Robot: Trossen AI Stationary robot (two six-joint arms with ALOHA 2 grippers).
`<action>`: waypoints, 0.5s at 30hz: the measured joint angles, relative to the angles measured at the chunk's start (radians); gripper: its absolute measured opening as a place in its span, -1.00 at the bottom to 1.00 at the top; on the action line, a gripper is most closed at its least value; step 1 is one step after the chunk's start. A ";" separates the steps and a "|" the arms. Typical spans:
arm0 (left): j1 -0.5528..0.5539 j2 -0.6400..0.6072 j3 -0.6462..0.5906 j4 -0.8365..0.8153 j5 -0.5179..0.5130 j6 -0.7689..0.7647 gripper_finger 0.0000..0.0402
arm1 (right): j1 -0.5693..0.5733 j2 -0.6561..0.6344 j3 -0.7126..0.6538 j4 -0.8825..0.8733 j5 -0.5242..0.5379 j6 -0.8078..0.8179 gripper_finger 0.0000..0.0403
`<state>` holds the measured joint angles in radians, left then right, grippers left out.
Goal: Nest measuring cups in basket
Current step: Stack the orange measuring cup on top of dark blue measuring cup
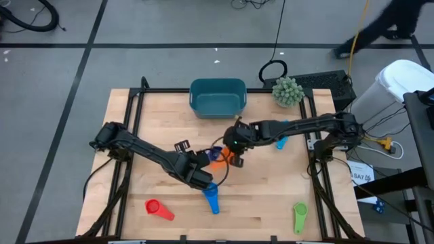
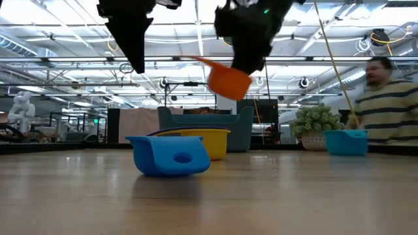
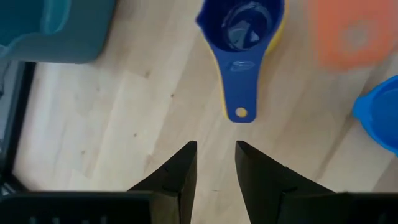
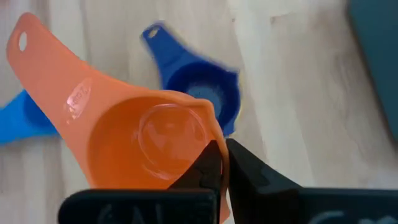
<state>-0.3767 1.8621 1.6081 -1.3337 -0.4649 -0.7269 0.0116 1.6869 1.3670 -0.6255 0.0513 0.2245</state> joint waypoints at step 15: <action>-0.022 -0.188 0.000 -0.032 -0.170 -0.046 -0.44 | -0.050 0.146 0.097 0.051 -0.029 0.000 -1.00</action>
<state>-0.3985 1.6743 1.6077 -1.3655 -0.6350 -0.7725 -0.0385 1.8326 1.4644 -0.5742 0.0222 0.2243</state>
